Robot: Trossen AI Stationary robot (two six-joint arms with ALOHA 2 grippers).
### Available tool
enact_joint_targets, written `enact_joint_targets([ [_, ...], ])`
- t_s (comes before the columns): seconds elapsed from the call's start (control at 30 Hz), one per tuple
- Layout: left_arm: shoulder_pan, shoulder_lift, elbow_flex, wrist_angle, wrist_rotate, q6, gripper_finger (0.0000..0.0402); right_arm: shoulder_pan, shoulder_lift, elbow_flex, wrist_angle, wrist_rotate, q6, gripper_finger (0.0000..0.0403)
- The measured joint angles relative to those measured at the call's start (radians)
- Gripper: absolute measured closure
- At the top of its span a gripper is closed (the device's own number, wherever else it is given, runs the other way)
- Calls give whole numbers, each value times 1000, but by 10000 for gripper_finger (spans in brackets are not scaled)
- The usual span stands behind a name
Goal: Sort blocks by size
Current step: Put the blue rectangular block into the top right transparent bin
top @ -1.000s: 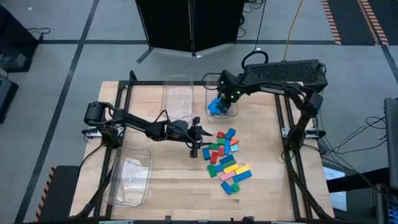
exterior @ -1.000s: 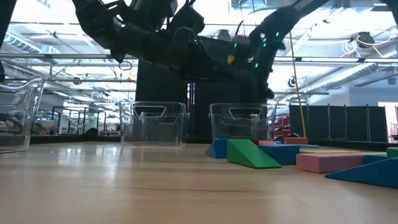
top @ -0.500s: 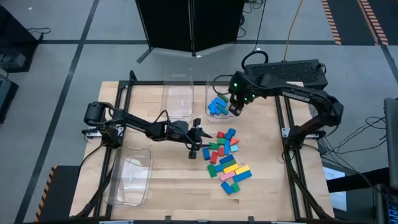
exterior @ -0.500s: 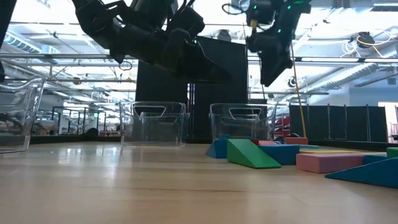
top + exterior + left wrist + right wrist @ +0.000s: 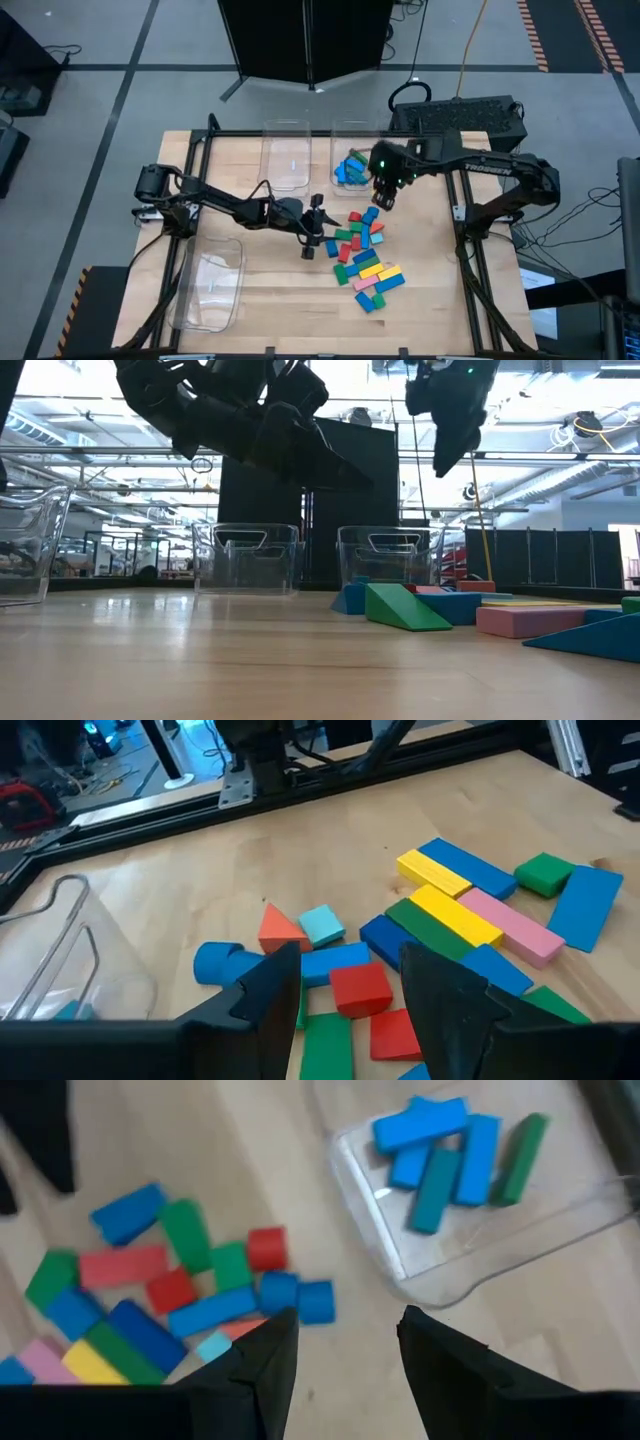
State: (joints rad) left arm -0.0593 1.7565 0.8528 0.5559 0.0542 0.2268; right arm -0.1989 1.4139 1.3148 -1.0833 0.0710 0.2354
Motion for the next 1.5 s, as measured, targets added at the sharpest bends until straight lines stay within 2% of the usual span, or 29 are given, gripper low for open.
enact_joint_targets([
  [0.1,-1,0,0,-21,-4,0,228,73,0,0,-8,33,28,234],
  [0.4,-10,0,0,-75,-4,1,228,295,0,0,-7,42,88,234],
  [0.53,-33,0,0,-77,-6,16,228,390,0,0,-10,127,140,234],
  [0.67,-57,0,0,-78,-6,17,228,470,0,-16,5,141,173,234],
  [1.03,-114,0,0,-147,-132,18,228,621,1,-332,193,118,278,234],
  [1.2,-121,0,0,-149,-138,17,228,679,1,-472,397,27,334,234],
  [1.3,-121,0,0,-164,-138,15,228,708,1,-546,506,26,349,234],
  [1.5,-121,0,0,-211,-141,-90,228,729,1,-591,533,34,374,234],
])
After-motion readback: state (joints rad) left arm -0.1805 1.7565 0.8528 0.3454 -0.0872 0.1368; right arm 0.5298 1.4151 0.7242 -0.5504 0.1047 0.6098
